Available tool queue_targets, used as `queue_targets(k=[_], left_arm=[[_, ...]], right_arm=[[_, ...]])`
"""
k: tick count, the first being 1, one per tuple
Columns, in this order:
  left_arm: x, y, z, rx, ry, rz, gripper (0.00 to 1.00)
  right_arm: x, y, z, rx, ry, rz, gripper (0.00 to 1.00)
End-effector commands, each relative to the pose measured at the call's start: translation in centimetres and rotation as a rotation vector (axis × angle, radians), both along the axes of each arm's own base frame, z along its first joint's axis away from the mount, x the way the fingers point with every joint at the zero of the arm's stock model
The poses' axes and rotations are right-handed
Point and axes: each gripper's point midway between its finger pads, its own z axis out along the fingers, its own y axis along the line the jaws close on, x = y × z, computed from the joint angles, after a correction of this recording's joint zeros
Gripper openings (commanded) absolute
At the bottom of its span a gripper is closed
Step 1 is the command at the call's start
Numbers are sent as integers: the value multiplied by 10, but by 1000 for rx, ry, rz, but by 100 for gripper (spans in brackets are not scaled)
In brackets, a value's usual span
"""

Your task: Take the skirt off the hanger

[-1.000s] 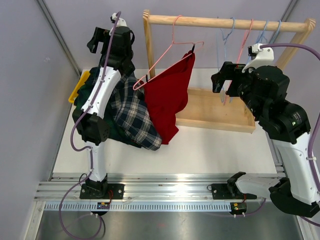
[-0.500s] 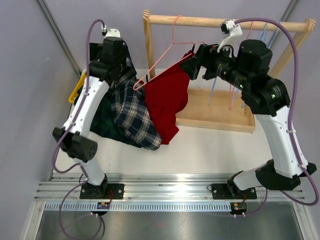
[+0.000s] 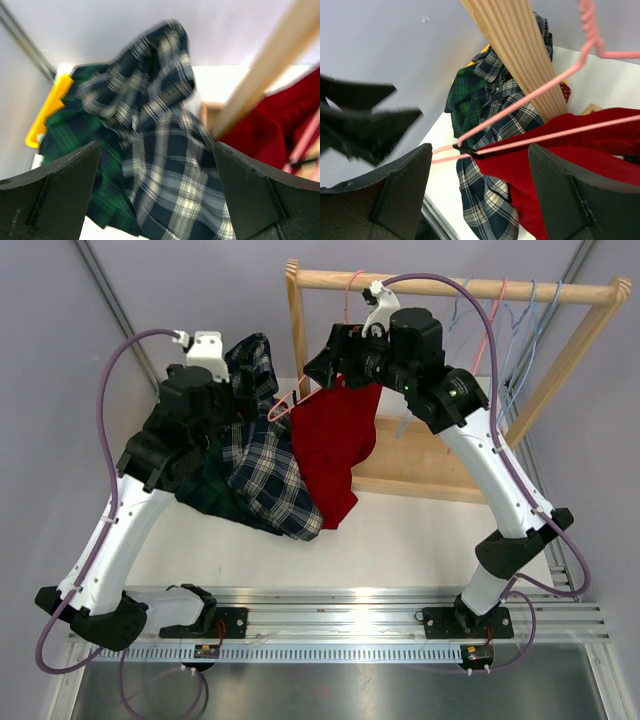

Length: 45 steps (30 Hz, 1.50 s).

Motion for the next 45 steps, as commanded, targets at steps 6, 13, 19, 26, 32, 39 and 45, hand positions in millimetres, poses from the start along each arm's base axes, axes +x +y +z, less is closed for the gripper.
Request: queue_targets(k=[6,13,19,26,32,39,45], left_arm=[[-38,-22,-24,-72,19,-92,99],[-61,-21,-27,-116,13,-116,99],[-67,-24,-31,-124,25,-129,99],[-72,-30,-35,-128,42,-151,99],[-75,-28,-41,-125,48,-145,99],[-83,-45,-32,-164,43,-221,99],[-110,-105,3,-221,-34,-501,99]], right_arm=[[8,38,33,129,-99,-26,73],[20,45,23,118,-112,-103,58],[29,42,10,108,-90,-175,58],[42,44,-5,88,-74,-265,59],[35,36,7,94,-103,-303,6],[-2,-14,33,84,-130,-351,0],[-37,-65,62,86,-180,-401,0]])
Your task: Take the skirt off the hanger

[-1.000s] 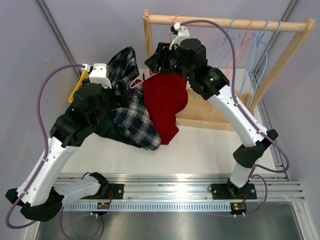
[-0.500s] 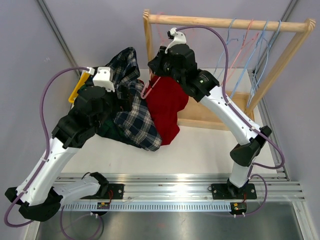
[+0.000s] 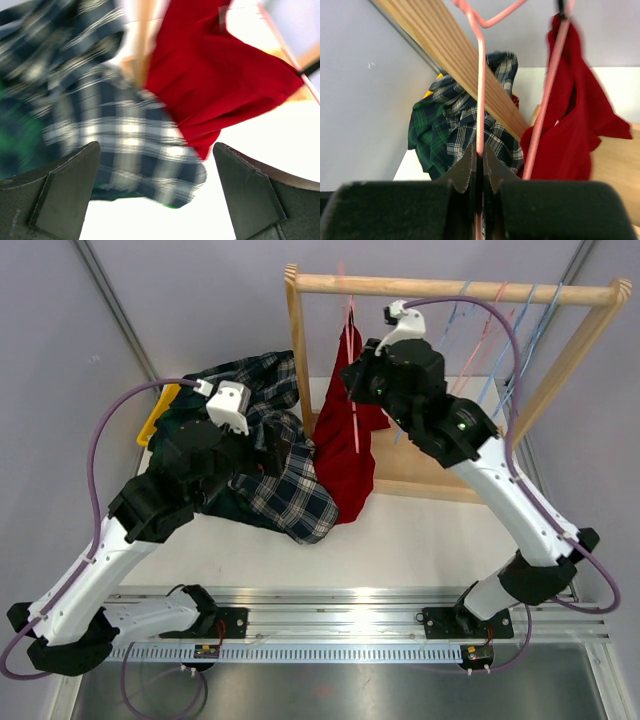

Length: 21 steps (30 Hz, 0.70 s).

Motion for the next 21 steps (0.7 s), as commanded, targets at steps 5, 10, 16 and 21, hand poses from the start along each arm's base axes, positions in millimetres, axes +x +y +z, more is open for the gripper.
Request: queue_targets(k=[5,10,16,21], left_arm=[[-54,-102,62,-253,-214,-471,99],[-72,-155,42,-359,-259,-633,99],[-68,-216,18,-327,-237,-632,99],[-61,-246,34,-330,-292,-594,99]], right_arm=[[-51,-69,94,94,-201,-73,0],[-66,-84,110,126,-221,-70,0],[-71,-90,108,122,-223,-75,0],[-77,-95,108,130,-221,-73,0]])
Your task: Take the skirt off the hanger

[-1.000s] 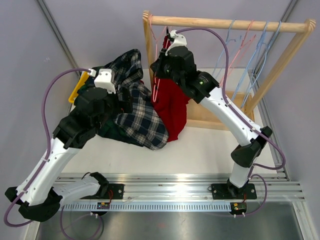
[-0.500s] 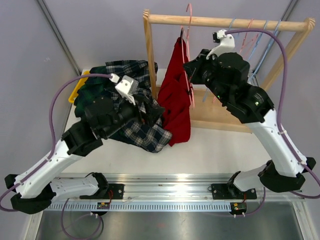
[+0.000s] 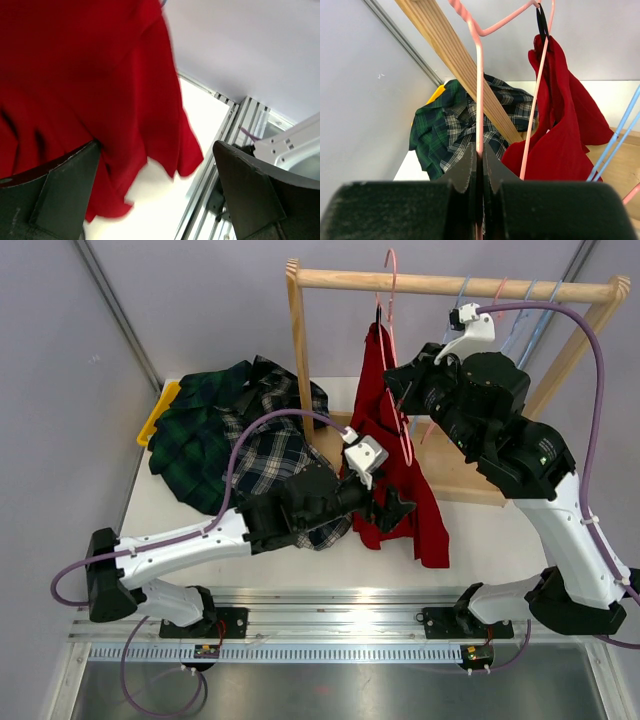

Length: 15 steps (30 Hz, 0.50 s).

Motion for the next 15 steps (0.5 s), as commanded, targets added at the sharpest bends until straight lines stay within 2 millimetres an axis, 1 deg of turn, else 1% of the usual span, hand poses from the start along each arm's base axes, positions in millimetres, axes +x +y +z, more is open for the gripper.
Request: queue_targets(k=[1,2,3,5,6,7,9,10,12,13,14,15], left_arm=[[13,-11,80,-211,-117,74,99],[17,-18,75,-200,-118,81,99],[23,-16,81,-211,-123,121,99],[30,-18,78,-200,-129,160,98],[38,-15,76,-200,-129,210,95],[41,-15,75,-202,-130,226,84],[46,-13,77,-215,-138,259,68],[46,-13,78,-219,-143,261,53],[48,-15,82,-231,-152,266,31],[48,-15,82,-233,-155,268,20],[49,-15,86,-239,-158,270,0],[47,-16,87,-243,-159,261,0]], right_arm=[[-16,-22,50,118,-131,-29,0],[-17,-23,50,119,-131,-29,0],[-20,-26,54,127,-138,-29,0],[-24,-30,56,132,-140,-30,0],[-25,-32,58,135,-144,-33,0],[-27,-35,60,139,-148,-35,0],[-29,-38,61,141,-147,-40,0],[-31,-41,61,142,-150,-44,0],[-34,-44,62,153,-153,-47,0],[-32,-43,58,147,-145,-50,0],[-31,-43,59,154,-151,-55,0],[-33,-46,60,161,-157,-59,0]])
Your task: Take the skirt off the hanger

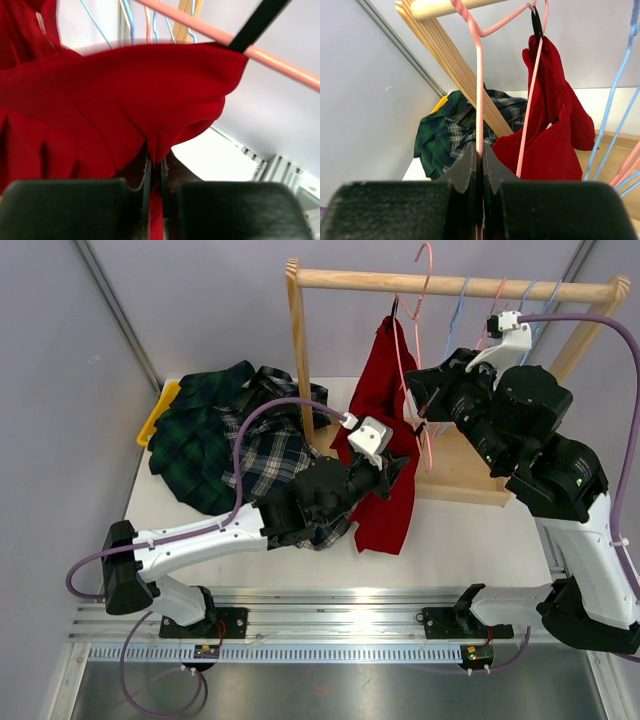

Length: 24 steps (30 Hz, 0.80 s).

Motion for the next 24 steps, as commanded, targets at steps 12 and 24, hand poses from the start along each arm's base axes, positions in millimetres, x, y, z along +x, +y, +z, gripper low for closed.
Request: queue_targets(k=[12,24], left_arm=[[-65,8,91,-122,-144,-56,0],[-136,15,142,-96,-254,-129,0]], right_arm=[[26,-14,9,135,-148,-179,0],[54,-16,8,142,-246,-310,0]])
